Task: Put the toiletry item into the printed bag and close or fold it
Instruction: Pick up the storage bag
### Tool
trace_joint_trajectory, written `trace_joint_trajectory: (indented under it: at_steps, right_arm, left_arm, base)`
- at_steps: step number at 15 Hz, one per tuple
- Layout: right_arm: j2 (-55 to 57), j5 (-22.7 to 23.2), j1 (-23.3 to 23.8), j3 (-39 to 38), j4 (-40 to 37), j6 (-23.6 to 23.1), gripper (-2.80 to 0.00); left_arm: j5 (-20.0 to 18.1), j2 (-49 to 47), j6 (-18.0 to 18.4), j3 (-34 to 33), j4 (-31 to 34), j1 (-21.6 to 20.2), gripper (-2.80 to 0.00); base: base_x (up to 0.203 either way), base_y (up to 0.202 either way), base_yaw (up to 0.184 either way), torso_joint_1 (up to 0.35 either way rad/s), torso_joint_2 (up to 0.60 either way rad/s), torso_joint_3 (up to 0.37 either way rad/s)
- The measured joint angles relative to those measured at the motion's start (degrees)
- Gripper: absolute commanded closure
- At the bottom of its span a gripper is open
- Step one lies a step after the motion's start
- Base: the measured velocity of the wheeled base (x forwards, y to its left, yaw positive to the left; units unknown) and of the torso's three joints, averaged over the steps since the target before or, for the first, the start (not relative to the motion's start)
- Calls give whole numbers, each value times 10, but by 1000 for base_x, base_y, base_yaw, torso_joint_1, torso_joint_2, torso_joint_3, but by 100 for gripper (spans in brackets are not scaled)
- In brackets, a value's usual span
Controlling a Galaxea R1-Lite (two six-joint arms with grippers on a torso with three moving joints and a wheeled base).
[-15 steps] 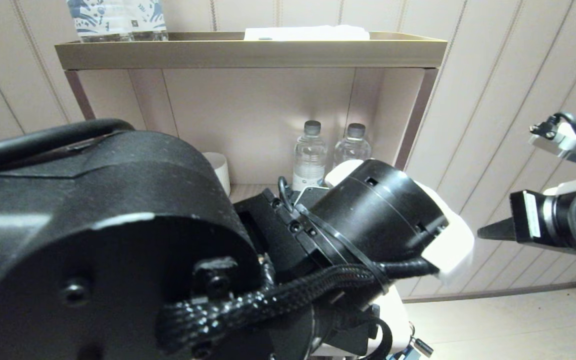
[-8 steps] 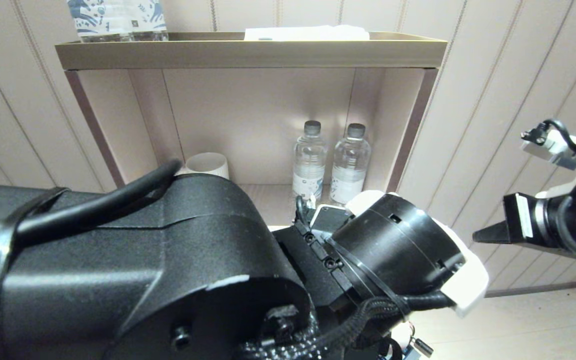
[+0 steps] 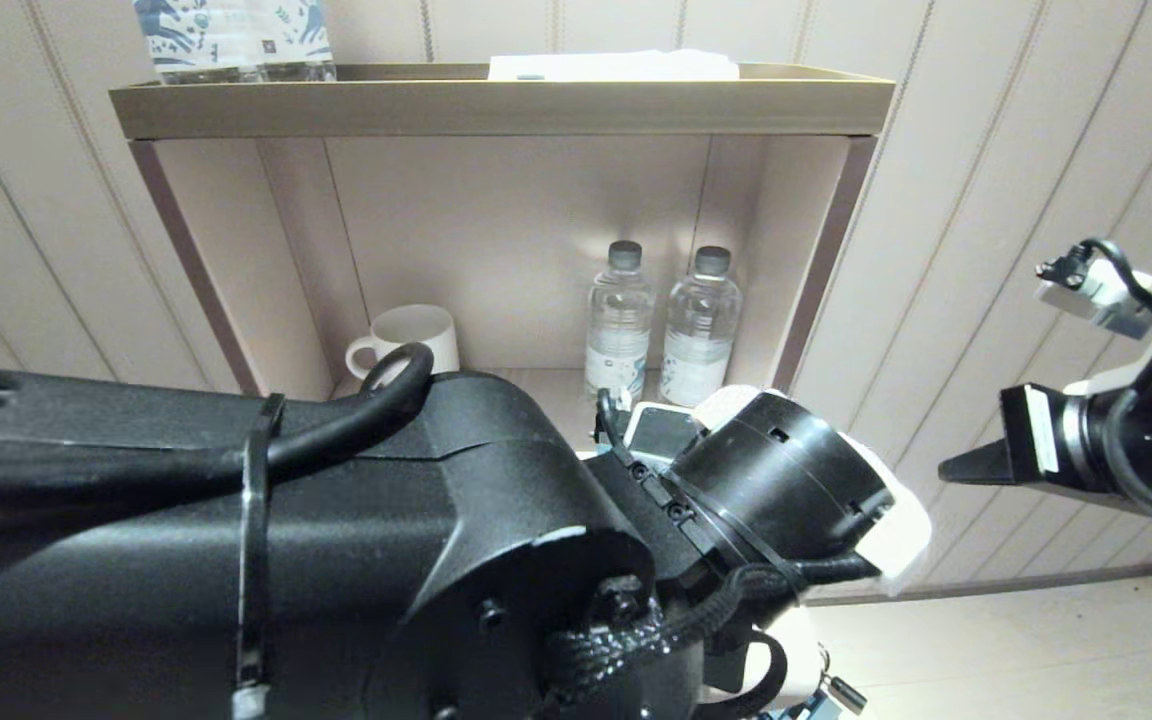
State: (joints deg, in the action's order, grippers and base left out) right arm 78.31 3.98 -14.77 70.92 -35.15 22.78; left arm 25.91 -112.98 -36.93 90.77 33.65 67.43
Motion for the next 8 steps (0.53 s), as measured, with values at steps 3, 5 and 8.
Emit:
trace_joint_trajectory:
  at_steps: [3, 5, 8]
  right_arm:
    - [5, 2, 0, 0, 10, 0, 0]
    - [7, 2, 1, -3, 12, 0, 0]
    - [8, 2, 0, -11, 27, 0, 0]
  left_arm:
    - [3, -2, 1, -5, 0, -2, 0]
    - [3, -3, 0, -7, 0, -4, 0]
    - [3, -5, 1, -8, -13, -8, 0]
  base:
    - [0, 0, 0, 0, 0, 0]
    - [0, 0, 0, 0, 0, 0]
    - [0, 0, 0, 0, 0, 0]
